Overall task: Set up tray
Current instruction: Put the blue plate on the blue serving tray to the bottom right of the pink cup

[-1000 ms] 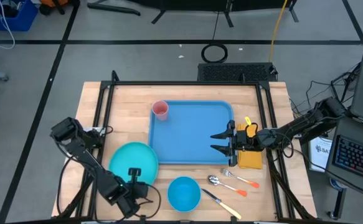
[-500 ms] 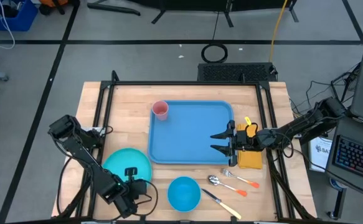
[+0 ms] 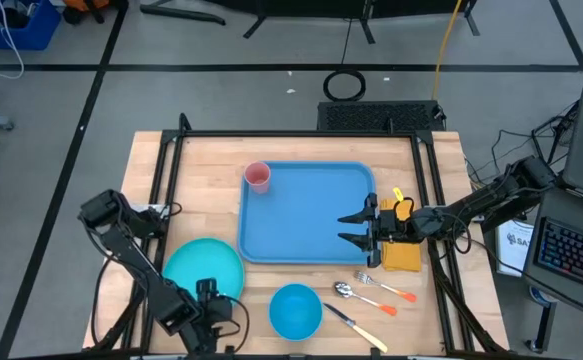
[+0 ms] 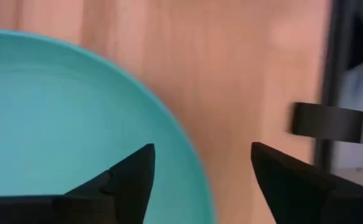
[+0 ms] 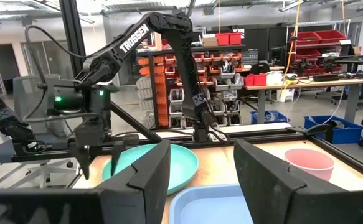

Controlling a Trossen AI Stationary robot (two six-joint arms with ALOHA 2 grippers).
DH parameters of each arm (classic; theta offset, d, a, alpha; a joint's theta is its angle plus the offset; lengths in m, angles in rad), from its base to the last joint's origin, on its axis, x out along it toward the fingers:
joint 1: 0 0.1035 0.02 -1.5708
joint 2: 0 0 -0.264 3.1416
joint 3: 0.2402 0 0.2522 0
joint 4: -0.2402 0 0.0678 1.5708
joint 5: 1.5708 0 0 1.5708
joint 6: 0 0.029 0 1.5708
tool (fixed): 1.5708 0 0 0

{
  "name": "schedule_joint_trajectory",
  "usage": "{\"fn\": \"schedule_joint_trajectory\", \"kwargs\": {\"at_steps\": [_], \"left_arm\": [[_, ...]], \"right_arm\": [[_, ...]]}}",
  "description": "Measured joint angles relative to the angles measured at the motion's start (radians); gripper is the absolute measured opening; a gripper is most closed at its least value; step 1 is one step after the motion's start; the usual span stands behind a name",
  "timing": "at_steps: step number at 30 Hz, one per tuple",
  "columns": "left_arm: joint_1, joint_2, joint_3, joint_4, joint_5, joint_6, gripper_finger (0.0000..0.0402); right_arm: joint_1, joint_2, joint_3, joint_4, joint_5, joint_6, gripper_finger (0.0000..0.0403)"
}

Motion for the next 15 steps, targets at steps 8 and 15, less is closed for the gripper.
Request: {"fn": "schedule_joint_trajectory", "kwargs": {"at_steps": [8,15], "left_arm": [[-0.008,0.072,-0.003,-0.022,0.001,-0.018,0.0257],[-0.008,0.111,-0.002,-0.027,0.018,0.014,0.0153]], "right_arm": [[0.000,0.000,0.000,0.000,0.000,0.000,0.0166],[0.000,0.000,0.000,-0.001,0.000,0.000,0.0166]]}}
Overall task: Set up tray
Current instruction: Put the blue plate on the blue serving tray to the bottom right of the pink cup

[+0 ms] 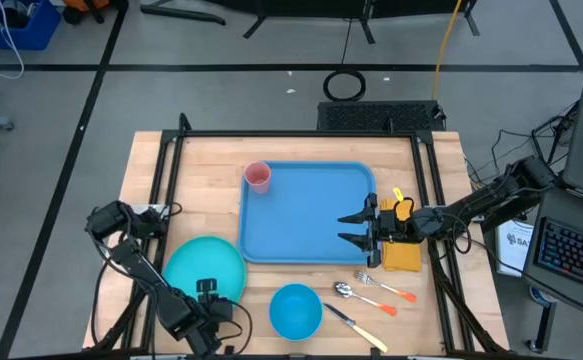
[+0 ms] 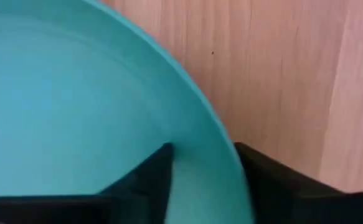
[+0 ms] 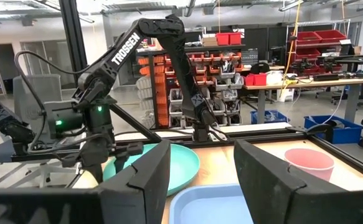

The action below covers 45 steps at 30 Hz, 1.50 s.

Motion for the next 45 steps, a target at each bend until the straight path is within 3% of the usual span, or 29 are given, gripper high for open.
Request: {"fn": "schedule_joint_trajectory", "kwargs": {"at_steps": [4,6,15,20,30,38,45], "left_arm": [[-0.001,-0.006,0.001,-0.019,-0.002,0.021,0.0039],[-0.002,-0.009,0.001,-0.023,-0.021,0.050,0.0020],[-0.025,-0.002,0.099,-0.209,-0.067,0.054,0.0007],[-0.032,-0.002,0.184,-0.337,-0.156,0.070,0.0006],[0.084,-0.003,0.231,-0.410,-0.316,0.305,0.0006],[0.256,-0.003,0.231,-0.334,-0.385,0.586,0.0006],[0.425,-0.003,0.231,-0.094,-0.308,0.891,0.0006]], "right_arm": [[0.000,0.000,0.000,0.000,0.000,0.000,0.0166],[0.000,0.000,0.000,0.000,0.000,0.000,0.0166],[0.000,0.000,0.000,-0.003,0.000,0.000,0.0166],[0.000,0.000,0.000,-0.005,0.000,0.000,0.0166],[0.000,0.000,0.000,-0.006,0.000,0.000,0.0166],[0.000,0.000,0.000,-0.006,0.000,-0.001,0.0166],[0.000,0.000,0.000,-0.006,0.000,-0.003,0.0166]]}}
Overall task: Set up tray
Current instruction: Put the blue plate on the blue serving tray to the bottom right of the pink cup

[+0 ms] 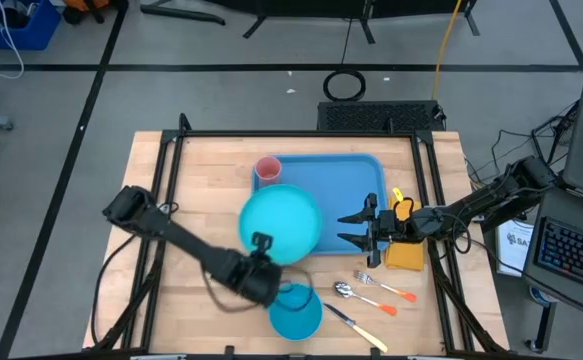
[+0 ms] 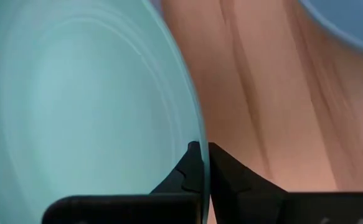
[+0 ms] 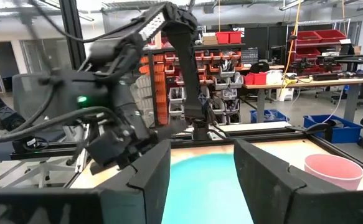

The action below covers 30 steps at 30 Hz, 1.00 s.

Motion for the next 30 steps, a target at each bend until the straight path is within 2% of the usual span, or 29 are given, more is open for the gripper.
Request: {"fn": "schedule_joint_trajectory", "kwargs": {"at_steps": [4,9,13,18,30], "left_arm": [[0.103,0.000,0.000,0.116,0.094,0.148,0.0006],[0.218,0.000,0.000,0.207,0.265,0.296,0.0006],[0.295,0.000,0.000,0.261,0.311,0.351,0.0006],[0.376,-0.001,0.000,0.323,0.465,0.378,0.0006],[0.425,0.027,0.000,0.365,0.509,0.377,0.0014]], "right_arm": [[0.000,0.000,0.000,0.000,0.000,0.000,0.0166],[0.000,0.000,0.000,0.000,0.000,-0.002,0.0166],[0.000,0.000,0.000,0.000,0.000,-0.009,0.0166],[0.000,0.000,0.000,0.000,0.000,-0.009,0.0166],[-0.017,0.000,0.000,-0.002,0.000,0.000,0.0166]]}}
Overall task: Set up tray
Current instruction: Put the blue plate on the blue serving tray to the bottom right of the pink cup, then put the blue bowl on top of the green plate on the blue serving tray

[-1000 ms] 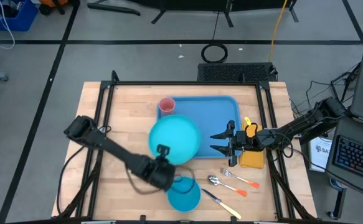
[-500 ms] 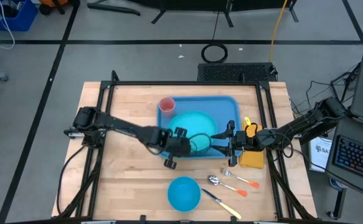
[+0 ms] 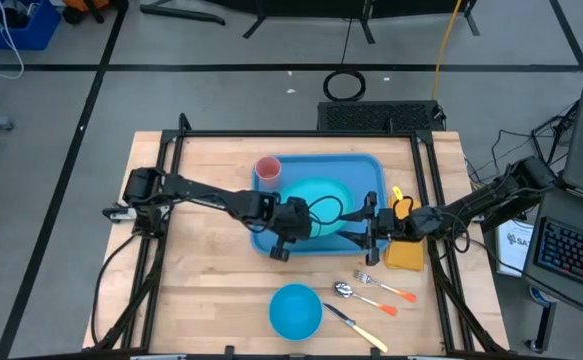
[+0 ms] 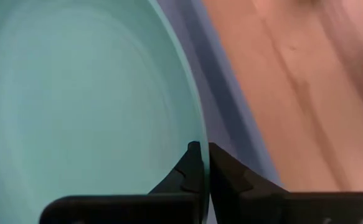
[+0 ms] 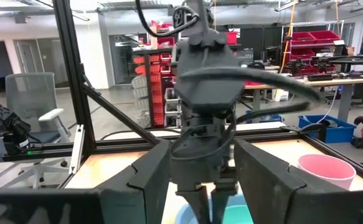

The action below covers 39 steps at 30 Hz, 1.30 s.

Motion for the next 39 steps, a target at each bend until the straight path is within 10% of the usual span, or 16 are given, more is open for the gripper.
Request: {"fn": "schedule_joint_trajectory", "kwargs": {"at_steps": [27,39], "left_arm": [[0.016,0.020,0.000,-0.016,0.073,-0.081,0.0035],[0.040,0.033,-0.001,-0.034,0.110,-0.127,0.0149]], "right_arm": [[-0.002,0.000,0.000,-0.013,0.000,0.003,0.0166],[-0.002,0.000,0.000,-0.015,0.000,0.003,0.0166]]}}
